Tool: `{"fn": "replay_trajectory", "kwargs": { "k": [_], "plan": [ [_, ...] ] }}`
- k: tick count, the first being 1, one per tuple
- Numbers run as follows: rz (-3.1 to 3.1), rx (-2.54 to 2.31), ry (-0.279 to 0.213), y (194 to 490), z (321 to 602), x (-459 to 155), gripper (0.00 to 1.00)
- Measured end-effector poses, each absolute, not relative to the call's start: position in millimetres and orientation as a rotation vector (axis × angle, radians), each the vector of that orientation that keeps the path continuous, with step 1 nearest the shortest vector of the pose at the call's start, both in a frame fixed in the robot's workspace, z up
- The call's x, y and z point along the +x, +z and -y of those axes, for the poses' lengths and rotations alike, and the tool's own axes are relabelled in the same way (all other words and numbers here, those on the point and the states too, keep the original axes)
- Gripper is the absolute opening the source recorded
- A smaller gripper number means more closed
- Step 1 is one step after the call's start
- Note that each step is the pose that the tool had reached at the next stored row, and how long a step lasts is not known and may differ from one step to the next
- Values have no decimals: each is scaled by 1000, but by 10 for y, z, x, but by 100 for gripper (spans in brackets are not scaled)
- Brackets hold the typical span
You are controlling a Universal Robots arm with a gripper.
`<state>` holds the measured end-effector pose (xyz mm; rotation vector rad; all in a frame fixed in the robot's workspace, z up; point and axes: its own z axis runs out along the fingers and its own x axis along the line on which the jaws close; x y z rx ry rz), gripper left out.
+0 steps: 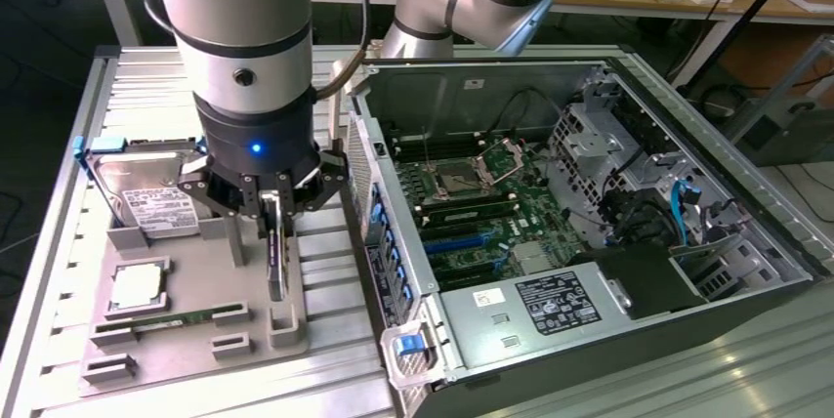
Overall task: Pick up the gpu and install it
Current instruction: 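Pick up the gpu and move the gpu toward the slot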
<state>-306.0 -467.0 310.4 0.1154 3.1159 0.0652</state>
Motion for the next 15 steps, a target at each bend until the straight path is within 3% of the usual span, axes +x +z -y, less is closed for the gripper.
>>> {"fn": "replay_trajectory", "kwargs": {
  "k": [15],
  "plan": [
    [-3116, 115, 65, 3175, 4671, -3060, 27]
  ]
}}
